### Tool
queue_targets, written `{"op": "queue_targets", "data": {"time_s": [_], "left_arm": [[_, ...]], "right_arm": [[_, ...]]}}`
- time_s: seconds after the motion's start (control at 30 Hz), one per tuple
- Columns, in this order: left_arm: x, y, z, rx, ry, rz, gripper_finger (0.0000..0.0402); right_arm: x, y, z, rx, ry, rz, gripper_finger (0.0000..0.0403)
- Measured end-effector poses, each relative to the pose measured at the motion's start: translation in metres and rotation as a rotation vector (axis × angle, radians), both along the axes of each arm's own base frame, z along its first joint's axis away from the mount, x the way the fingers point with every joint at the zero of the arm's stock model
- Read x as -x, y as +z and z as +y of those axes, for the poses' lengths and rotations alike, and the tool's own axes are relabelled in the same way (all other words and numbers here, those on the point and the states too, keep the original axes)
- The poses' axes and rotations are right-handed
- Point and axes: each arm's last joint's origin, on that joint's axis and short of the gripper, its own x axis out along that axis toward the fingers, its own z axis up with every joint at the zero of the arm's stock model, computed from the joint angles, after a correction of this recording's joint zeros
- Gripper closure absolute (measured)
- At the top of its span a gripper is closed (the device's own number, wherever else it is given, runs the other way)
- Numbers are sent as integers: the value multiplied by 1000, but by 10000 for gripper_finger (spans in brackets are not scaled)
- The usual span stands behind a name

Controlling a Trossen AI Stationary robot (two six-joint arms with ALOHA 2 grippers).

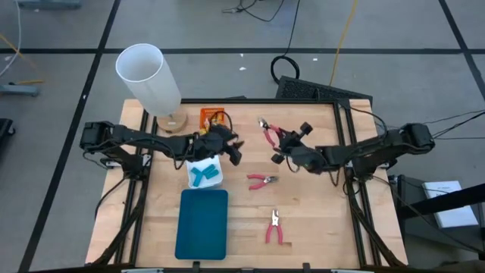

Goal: Pick & Place School Supplies
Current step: Put the pink hole puncher into the blue bin

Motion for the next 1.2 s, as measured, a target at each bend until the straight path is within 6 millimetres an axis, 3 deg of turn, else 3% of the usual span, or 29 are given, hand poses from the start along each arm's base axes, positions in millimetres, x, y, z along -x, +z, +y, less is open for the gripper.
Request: {"op": "queue_targets", "data": {"time_s": [0.17, 0.4, 0.77, 1.2], "left_arm": [[-19, -5, -22, 8, -206, -118, 211], [-37, -18, -45, -17, -280, -235, 211], [-54, -27, -46, -16, -271, -435, 211], [-64, -26, -38, -1, -243, -456, 210]], "right_arm": [[5, -4, 20, 78, 88, -87, 368], [18, -19, 31, 106, 146, -140, 368], [18, -29, 37, 88, 170, -156, 368], [15, -29, 37, 101, 157, -175, 368]]}}
